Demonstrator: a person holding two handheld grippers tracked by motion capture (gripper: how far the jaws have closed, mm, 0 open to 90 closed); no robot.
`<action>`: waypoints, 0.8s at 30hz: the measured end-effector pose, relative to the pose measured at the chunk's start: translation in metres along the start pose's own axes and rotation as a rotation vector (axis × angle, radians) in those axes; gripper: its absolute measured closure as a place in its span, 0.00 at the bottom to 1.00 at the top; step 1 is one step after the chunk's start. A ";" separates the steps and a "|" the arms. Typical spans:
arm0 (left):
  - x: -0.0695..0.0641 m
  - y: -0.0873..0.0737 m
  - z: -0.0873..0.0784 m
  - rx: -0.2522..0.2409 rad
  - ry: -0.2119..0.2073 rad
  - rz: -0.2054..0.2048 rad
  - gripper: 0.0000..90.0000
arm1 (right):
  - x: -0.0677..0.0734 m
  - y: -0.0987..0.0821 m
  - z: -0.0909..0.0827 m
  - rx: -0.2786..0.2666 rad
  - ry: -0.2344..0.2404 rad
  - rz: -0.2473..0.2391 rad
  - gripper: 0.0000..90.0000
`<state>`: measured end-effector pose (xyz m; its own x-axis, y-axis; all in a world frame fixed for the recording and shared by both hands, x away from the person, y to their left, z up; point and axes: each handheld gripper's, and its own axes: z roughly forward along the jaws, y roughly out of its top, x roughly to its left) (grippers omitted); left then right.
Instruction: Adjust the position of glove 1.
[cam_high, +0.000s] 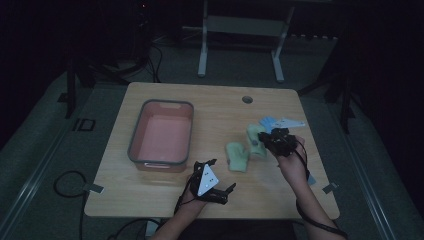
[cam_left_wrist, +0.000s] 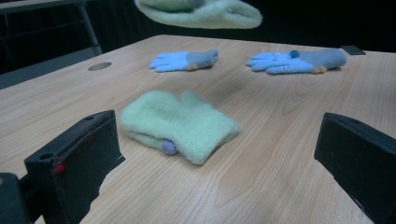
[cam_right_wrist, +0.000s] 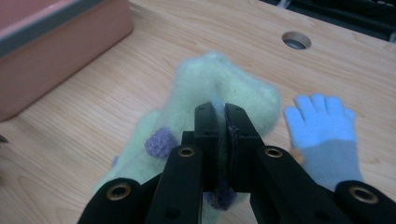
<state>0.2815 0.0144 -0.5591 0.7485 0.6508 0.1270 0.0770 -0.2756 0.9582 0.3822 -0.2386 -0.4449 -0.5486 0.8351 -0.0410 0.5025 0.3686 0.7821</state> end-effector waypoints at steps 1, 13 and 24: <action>0.000 0.000 0.000 0.000 0.000 0.000 0.00 | 0.002 0.002 0.001 -0.001 0.004 -0.003 0.94; 0.000 0.000 0.000 0.001 -0.002 0.008 0.00 | 0.034 0.013 0.017 0.008 0.042 -0.023 0.94; -0.001 0.000 0.001 -0.002 -0.005 0.007 0.00 | 0.049 -0.003 0.039 0.068 0.050 -0.036 0.94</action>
<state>0.2812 0.0134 -0.5592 0.7520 0.6456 0.1327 0.0706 -0.2791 0.9577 0.3799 -0.1824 -0.4731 -0.5991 0.7999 -0.0356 0.5252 0.4262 0.7365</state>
